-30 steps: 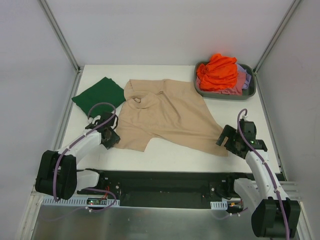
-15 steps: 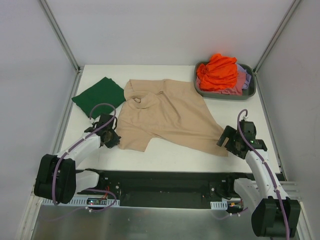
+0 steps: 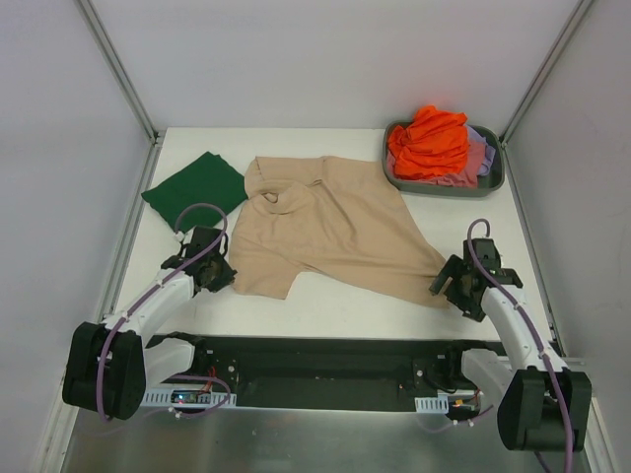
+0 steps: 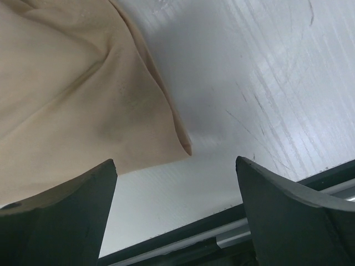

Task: Fold and stack the t-shirts
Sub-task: Flatten out the tshirt

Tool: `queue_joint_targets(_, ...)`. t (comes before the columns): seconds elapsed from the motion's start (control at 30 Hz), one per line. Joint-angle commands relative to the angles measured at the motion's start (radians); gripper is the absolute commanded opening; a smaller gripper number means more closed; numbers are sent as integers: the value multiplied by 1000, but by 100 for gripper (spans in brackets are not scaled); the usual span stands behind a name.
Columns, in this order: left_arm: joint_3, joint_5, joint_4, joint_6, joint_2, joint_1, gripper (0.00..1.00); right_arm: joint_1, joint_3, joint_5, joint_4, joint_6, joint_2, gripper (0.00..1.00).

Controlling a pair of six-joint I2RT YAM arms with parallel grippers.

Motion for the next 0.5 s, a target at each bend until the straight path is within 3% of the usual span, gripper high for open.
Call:
queue_joint_targets(0.0, 10, 3, 4, 37, 0, 6, 0, 4, -1, 1, -31, 34, 33, 86)
queue_joint_targets(0.27, 16, -3, 11, 38, 46, 6, 0, -25, -16, -3, 5, 54, 62, 59)
queue_joint_targets(0.47, 21, -3, 13, 38, 67, 4, 0, -31, -31, -25, 41, 53, 98, 53)
